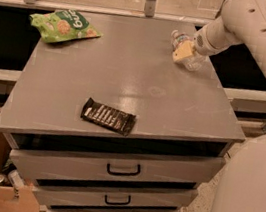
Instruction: Move water bottle near green rice chip bag
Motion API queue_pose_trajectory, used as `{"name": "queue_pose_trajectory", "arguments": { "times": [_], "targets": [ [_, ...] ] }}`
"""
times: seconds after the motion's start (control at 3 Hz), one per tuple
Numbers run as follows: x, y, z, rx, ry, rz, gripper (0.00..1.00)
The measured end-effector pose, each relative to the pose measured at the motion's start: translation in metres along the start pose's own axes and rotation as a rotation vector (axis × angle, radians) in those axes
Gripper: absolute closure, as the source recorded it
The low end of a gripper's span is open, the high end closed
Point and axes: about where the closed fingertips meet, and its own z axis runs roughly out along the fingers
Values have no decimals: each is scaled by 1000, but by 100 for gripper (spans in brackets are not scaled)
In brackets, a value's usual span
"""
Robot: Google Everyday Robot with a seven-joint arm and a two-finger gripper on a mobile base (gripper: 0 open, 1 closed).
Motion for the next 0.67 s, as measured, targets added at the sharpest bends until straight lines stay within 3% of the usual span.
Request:
{"name": "queue_pose_trajectory", "arguments": {
  "times": [0.33,0.67],
  "targets": [
    [-7,4,-3,-12,-14,-10,63],
    [-30,9,-23,-7,-77,-87,86]
  ]
}}
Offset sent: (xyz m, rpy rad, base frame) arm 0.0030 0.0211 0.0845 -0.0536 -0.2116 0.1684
